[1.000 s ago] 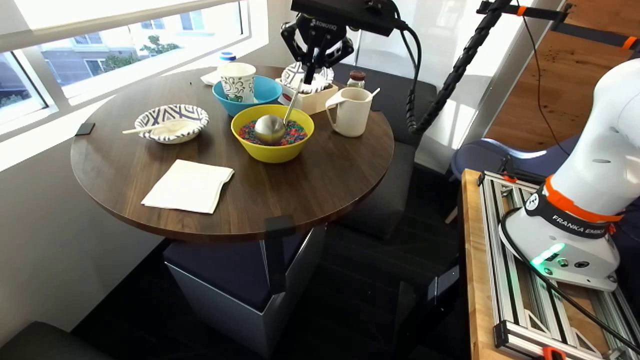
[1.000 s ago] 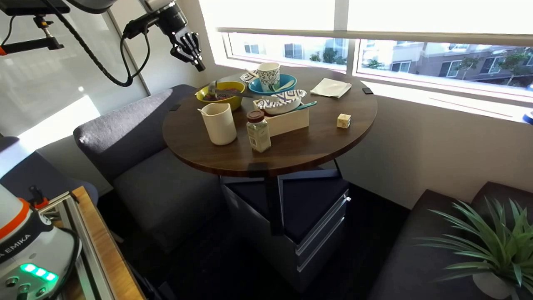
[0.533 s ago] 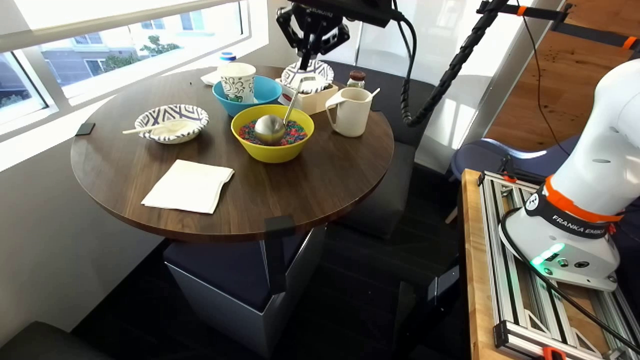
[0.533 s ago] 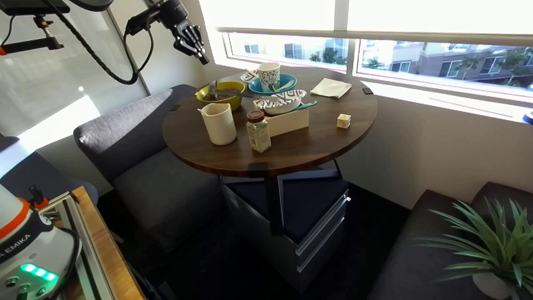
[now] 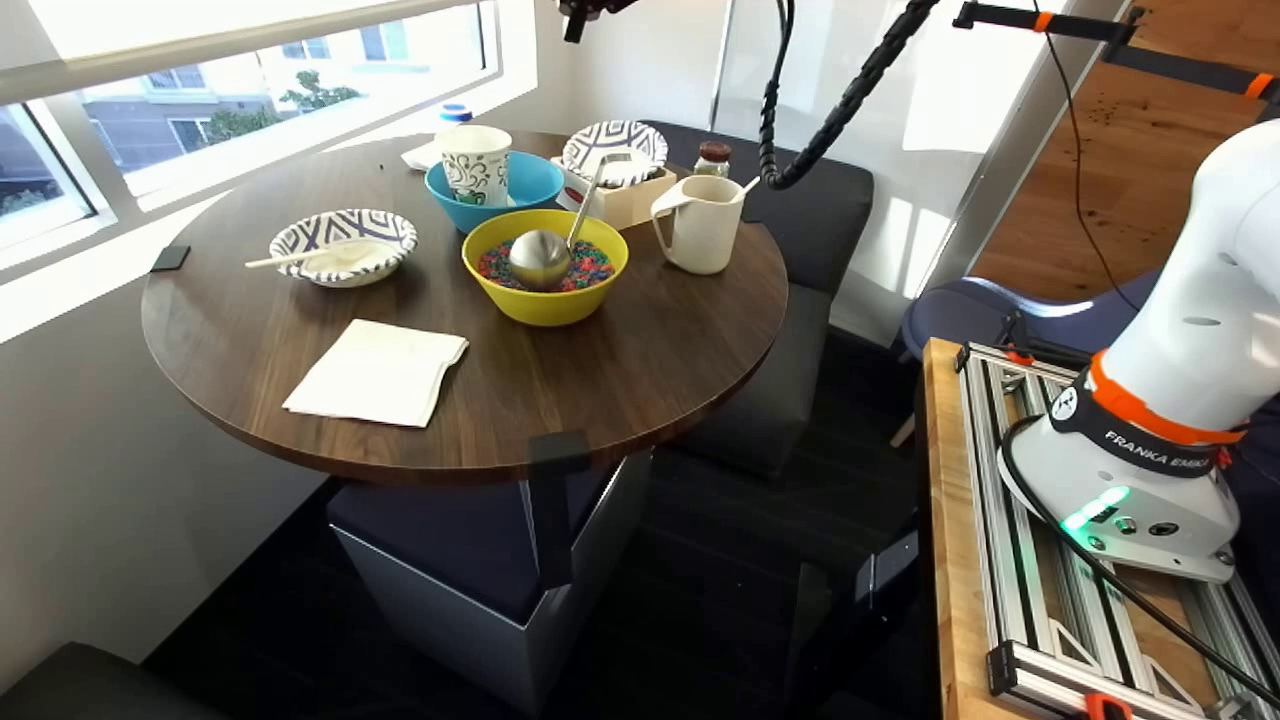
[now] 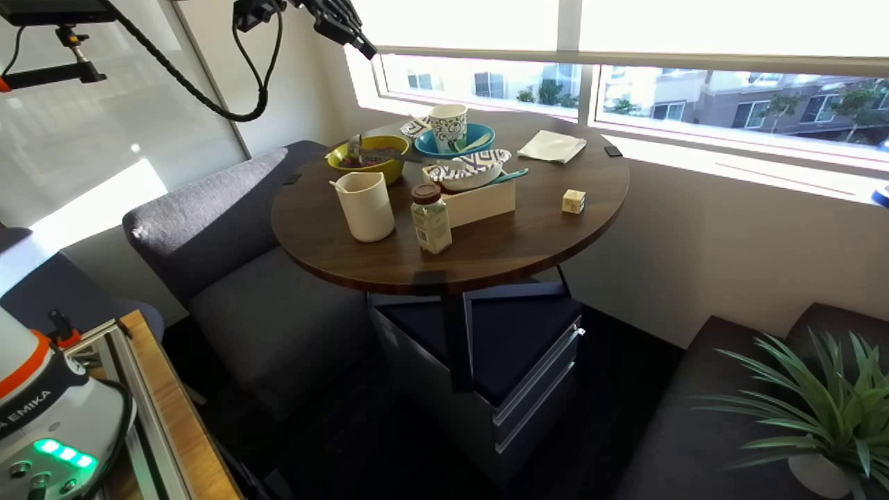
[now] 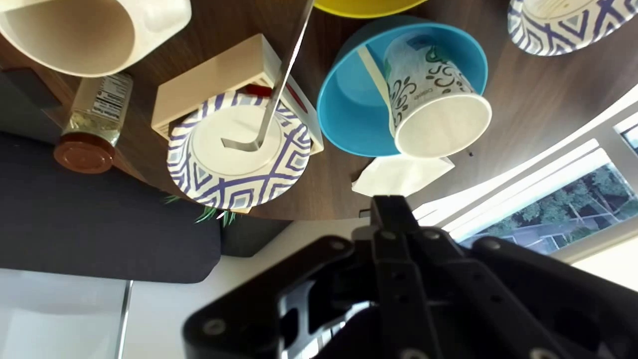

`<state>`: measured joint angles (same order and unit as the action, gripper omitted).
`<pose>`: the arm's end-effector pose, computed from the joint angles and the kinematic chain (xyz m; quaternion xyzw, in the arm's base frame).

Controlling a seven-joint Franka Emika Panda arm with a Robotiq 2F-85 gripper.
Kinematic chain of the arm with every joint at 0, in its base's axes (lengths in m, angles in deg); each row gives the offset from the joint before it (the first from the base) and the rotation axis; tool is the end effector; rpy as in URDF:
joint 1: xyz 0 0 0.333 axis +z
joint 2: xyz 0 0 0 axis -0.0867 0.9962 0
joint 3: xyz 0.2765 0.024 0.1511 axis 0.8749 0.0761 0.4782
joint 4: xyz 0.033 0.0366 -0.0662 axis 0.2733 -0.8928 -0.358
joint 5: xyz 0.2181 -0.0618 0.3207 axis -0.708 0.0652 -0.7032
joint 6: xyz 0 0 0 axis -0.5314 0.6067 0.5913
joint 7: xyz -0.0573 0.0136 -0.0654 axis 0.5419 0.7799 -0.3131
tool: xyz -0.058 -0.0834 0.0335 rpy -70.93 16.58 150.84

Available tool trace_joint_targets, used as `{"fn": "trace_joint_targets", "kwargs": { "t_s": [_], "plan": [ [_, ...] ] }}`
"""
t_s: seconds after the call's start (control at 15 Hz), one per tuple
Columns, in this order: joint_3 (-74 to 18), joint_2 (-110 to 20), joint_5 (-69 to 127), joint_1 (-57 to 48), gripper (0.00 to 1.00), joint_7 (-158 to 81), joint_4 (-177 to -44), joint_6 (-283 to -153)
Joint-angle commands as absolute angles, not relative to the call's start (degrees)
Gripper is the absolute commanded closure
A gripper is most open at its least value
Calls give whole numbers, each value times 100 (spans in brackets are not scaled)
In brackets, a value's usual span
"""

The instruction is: Pick up the small white object from the table and put it in the paper cup

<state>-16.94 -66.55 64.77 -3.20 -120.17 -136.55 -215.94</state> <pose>0.5540 0.0759 0.5098 0.8386 -0.4388 0.3136 0.0775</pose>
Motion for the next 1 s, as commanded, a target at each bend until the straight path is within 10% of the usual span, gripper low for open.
{"fn": "trace_joint_targets", "kwargs": {
  "t_s": [0.0, 0.93],
  "plan": [
    [-1735, -6101, 7001, -309, 100, -12228, -13285, -21752],
    [-2353, -4398, 7204, -139, 100, -11996, -12114, -23128]
  ]
}}
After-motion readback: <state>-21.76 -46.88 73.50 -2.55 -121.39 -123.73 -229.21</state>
